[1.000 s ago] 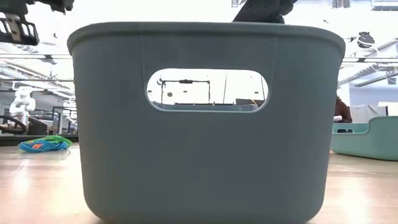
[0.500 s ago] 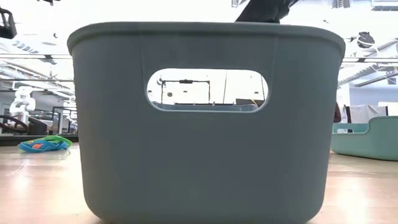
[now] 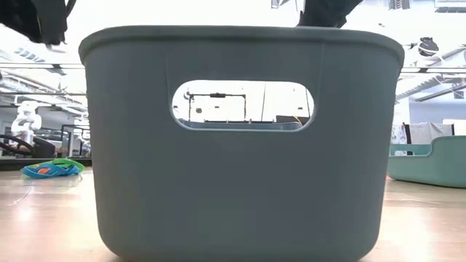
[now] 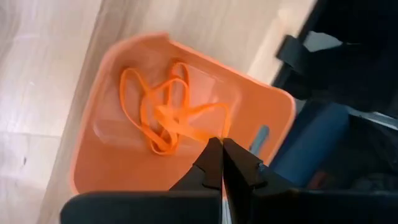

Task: Sort rubber bands into baskets
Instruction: Put the orange rubber band into the orange bin

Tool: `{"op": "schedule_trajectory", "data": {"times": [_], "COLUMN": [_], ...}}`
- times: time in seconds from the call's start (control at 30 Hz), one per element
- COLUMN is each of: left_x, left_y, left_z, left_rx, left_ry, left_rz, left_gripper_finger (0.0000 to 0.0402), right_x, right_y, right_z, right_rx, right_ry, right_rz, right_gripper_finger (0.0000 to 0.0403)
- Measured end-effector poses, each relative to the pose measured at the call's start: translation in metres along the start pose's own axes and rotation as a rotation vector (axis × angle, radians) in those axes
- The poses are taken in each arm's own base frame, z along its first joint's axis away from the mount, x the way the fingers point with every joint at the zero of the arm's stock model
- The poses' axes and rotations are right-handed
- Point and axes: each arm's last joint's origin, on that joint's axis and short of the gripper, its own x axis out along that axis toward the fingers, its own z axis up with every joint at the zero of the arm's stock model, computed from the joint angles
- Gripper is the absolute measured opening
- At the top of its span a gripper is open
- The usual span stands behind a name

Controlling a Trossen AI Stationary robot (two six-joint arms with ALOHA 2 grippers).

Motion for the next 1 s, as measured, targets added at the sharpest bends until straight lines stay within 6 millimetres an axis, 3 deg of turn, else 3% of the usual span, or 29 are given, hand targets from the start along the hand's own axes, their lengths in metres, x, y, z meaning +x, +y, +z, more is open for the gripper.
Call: {"op": "schedule_trajectory", "data": {"times": [0.27, 0.53, 0.7, 0.83, 1.0], "left_x": [0.002, -0.016, -0.033, -0.047, -0.059], "left_y": [0.004, 0.016, 0.015, 0.015, 0.005], "left_z": [0.000, -0.015, -0.022, -0.022, -0.011], "left_rx": [0.014, 0.095, 0.216, 0.318, 0.469], "left_ry": [0.019, 0.071, 0.026, -0.135, -0.491], "left_rz": [0.038, 0.128, 0.091, 0.106, 0.153], "left_gripper_finger": [0.0061, 0.0102, 0.0105, 0.0105, 0.0105], "right_x": [-0.001, -0.002, -0.003, -0.005, -0.014], "right_y": [0.001, 0.004, 0.010, 0.016, 0.036], "right_z": [0.000, 0.006, 0.010, 0.012, 0.001], "right_rx": [0.053, 0.312, 0.376, 0.553, 0.660], "right_ry": [0.001, -0.061, -0.060, -0.014, 0.163], "right_rz": [0.004, 0.034, 0.211, 0.350, 0.484], "right_gripper_finger": [0.0114, 0.0114, 0.0114, 0.0114, 0.0114]}}
